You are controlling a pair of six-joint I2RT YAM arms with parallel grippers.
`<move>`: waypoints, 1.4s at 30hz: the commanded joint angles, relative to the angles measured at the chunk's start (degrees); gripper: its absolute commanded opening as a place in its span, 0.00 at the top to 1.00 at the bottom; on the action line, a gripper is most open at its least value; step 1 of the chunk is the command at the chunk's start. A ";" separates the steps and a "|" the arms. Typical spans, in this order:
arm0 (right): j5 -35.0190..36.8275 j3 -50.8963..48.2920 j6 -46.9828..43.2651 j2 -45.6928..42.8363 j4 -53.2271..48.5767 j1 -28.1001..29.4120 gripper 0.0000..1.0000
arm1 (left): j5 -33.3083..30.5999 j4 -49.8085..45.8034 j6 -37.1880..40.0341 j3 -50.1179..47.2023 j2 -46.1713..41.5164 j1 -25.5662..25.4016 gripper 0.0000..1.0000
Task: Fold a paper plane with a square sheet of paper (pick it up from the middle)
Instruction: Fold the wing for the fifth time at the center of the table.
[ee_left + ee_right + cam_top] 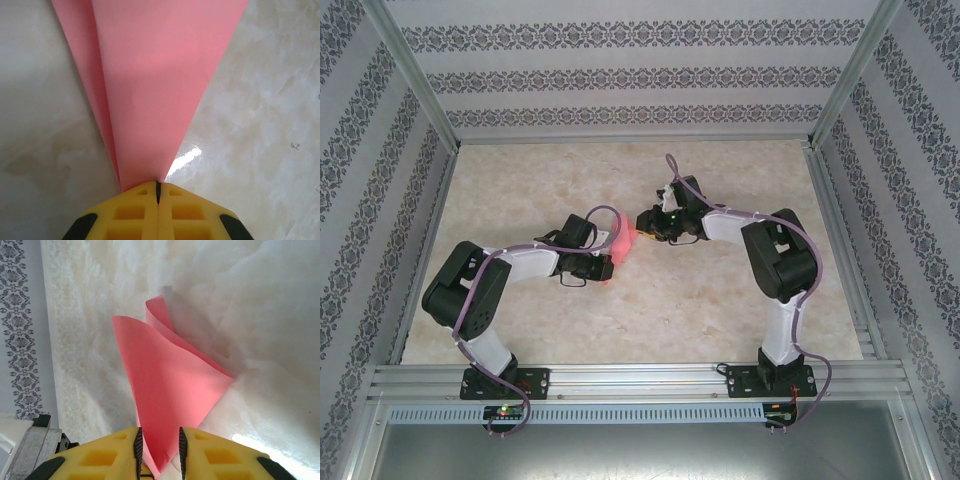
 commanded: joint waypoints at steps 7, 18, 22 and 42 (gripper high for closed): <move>-4.04 0.31 -2.84 2.16 -1.26 3.95 0.69 | -1.66 -7.52 -1.00 -0.83 1.90 1.24 1.00; -3.64 1.02 -3.55 4.15 -1.54 5.08 0.77 | -0.86 -7.37 -1.09 -0.51 2.04 1.53 1.00; -3.35 1.18 -3.18 4.52 0.32 5.28 0.83 | -0.47 -7.63 -0.96 -0.32 2.44 1.55 1.00; -1.41 10.45 -7.74 10.95 -6.45 5.78 0.94 | 2.26 -8.17 -0.87 0.88 2.88 2.25 1.00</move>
